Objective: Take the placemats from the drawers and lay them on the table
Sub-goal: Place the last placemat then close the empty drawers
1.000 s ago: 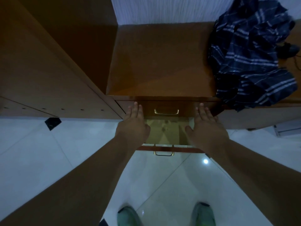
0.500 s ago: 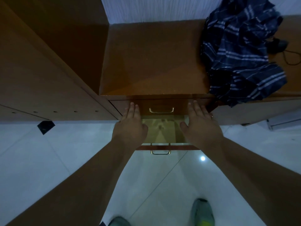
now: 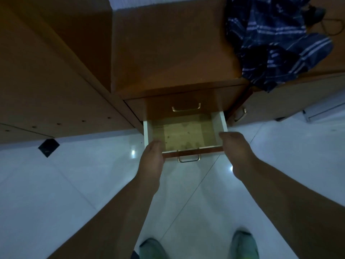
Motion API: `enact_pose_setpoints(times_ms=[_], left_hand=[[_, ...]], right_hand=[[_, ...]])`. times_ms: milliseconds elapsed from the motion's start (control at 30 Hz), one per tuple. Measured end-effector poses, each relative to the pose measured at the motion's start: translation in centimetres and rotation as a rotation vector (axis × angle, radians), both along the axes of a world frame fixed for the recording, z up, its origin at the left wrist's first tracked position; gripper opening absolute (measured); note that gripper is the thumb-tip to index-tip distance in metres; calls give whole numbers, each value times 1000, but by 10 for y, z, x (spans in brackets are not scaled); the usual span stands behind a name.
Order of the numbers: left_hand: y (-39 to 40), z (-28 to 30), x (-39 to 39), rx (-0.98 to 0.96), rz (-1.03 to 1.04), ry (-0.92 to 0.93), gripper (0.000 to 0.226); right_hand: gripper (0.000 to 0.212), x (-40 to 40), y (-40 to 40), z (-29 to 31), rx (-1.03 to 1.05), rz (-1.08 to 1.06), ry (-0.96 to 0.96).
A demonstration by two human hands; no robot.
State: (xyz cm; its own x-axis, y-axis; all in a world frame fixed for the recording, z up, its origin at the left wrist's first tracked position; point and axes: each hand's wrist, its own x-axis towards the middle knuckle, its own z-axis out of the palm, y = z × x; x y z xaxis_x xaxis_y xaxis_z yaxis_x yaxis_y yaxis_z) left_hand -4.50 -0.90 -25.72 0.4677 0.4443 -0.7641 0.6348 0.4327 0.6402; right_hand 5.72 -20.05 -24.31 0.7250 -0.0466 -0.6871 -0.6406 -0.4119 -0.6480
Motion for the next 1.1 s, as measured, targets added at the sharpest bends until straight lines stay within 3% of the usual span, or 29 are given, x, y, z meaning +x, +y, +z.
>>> enact_pose_setpoints(times_ms=[100, 167, 333, 433, 600, 700, 900, 1100], left_hand=[[-7, -20, -15, -199, 236, -41, 29], [-14, -35, -25, -344, 331, -88, 42], [-20, -68, -32, -588, 513, -146, 62], [-23, -78, -32, -647, 602, -184, 73], [-27, -83, -33, -651, 651, -254, 71], [-25, -86, -30, -623, 623, -239, 62], [-23, -98, -24, -589, 562, -245, 56], [-21, -108, -16, -367, 355, -195, 52]], right_hand=[[20, -11, -6, -25, 217, -375, 170], [30, -19, -14, -45, 350, -498, 230], [43, -32, -26, -84, 610, -665, 267], [23, -33, -27, -95, 727, -713, 287], [6, -36, -26, -100, 825, -734, 330], [36, -33, -23, -101, 825, -762, 313], [74, -34, -24, -106, 836, -711, 291], [65, -27, -26, -114, 878, -634, 295]])
